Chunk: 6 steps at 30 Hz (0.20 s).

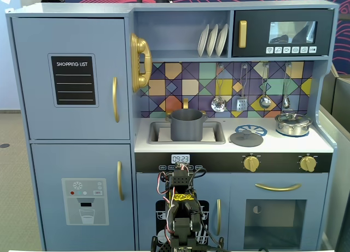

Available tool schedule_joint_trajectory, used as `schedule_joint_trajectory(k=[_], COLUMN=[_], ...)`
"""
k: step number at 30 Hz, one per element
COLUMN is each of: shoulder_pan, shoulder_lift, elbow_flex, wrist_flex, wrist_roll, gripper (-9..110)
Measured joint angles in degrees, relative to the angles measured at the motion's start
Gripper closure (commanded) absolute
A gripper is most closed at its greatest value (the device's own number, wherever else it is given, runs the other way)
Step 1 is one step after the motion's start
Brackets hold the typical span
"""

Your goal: Take off the lid from the gray recipient and place it on the counter

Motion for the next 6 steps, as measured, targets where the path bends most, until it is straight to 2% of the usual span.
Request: schedule_joint_trajectory(k=[6], shoulder_pan=[0.00], shoulder_lift=[0.00], elbow_flex=[0.00], wrist_flex=[0.00], wrist_roll=[0.00], gripper=[93])
